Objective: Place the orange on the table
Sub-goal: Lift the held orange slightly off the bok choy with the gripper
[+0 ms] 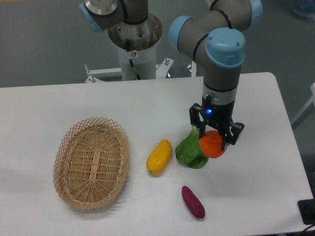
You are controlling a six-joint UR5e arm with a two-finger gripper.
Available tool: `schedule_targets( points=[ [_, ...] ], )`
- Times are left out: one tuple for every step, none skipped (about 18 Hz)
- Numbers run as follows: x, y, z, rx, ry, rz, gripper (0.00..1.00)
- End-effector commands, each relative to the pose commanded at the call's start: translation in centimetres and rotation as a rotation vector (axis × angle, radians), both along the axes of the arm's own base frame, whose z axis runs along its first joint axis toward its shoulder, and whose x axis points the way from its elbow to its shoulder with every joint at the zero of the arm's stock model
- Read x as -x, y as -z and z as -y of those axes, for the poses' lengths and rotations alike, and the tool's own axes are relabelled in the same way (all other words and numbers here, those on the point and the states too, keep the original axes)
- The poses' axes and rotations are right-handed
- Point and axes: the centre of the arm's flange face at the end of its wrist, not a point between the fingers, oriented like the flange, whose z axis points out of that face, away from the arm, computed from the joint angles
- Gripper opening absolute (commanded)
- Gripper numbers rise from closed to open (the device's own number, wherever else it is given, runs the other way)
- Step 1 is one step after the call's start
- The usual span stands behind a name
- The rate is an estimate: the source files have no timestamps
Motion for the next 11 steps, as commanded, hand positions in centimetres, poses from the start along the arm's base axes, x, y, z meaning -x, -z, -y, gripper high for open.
schedule_targets(
  points=[
    [-0.1,0.2,0.0,-0.001,0.000,0.002,0.52],
    [-0.1,0.2,-0.1,-0.002,-0.002,0.004,0.52],
    [-0.2,0.4,0.0,0.002,-0.004,0.007,0.52],
    [-0.4,1.2,0.3,0.012,-0.005,0.016,0.52],
    [-0.4,1.9,0.6,0.018,-0.009,0.027,0.52],
    [-0.2,2.2,1.0,0.020,-0.014,0.033,0.52],
    [-0.2,2.1,1.1,0.020,-0.011,0.029,0.51],
    [-0.2,2.5,1.2,0.024,-0.010,0.033,0.51],
    [-0.4,2.8,1.3,0.027,-0.010,0.035,0.52],
    [-0.6,3.1,1.3,0.033,-0.009,0.039,0.51],
    [-0.6,3.3,1.4,0.035,-0.008,0.042,0.51]
  ],
)
